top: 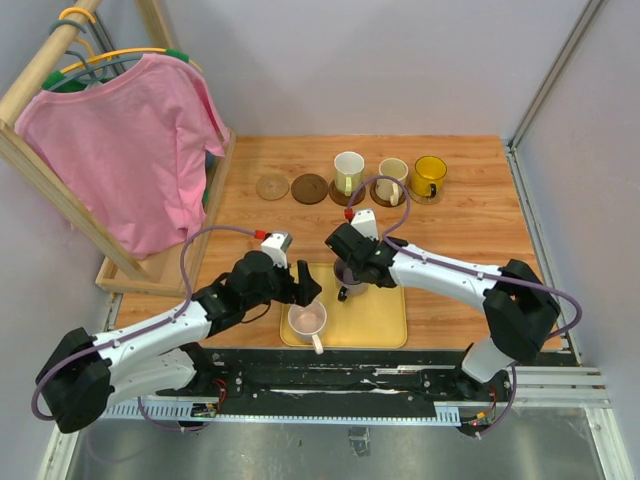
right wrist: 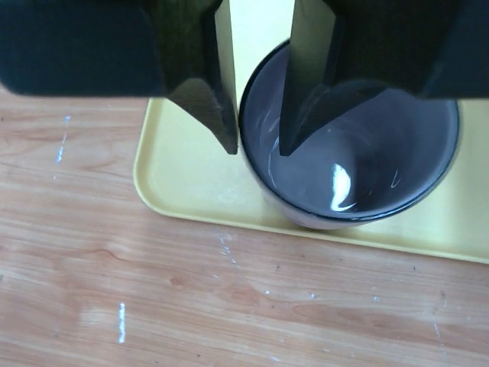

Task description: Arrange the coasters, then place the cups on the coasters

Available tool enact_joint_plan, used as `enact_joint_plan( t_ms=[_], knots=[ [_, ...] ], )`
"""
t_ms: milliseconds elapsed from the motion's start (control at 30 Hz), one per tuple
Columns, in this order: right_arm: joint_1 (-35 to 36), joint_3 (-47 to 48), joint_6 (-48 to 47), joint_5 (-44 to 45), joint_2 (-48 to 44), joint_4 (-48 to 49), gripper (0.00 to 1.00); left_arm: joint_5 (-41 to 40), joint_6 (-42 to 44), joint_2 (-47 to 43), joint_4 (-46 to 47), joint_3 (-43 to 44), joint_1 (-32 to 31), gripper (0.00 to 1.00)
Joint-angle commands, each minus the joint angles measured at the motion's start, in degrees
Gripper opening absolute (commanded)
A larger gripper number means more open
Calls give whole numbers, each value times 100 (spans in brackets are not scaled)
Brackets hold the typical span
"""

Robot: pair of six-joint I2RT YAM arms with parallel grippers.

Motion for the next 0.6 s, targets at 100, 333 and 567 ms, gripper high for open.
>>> enact_joint_plan(
  t_ms=[100, 333, 567],
  knots=[
    [54, -248, 729, 358, -594, -151, 46, 1132, 641, 595, 652, 786, -39, 91],
    [56, -252, 747, 859, -1147, -501, 67, 1363, 1018, 1037, 285, 1233, -170, 91],
    [58, -232, 621, 1876, -2201, -783, 72, 1186, 1212, 1310, -17, 1346, -421, 90]
  ],
)
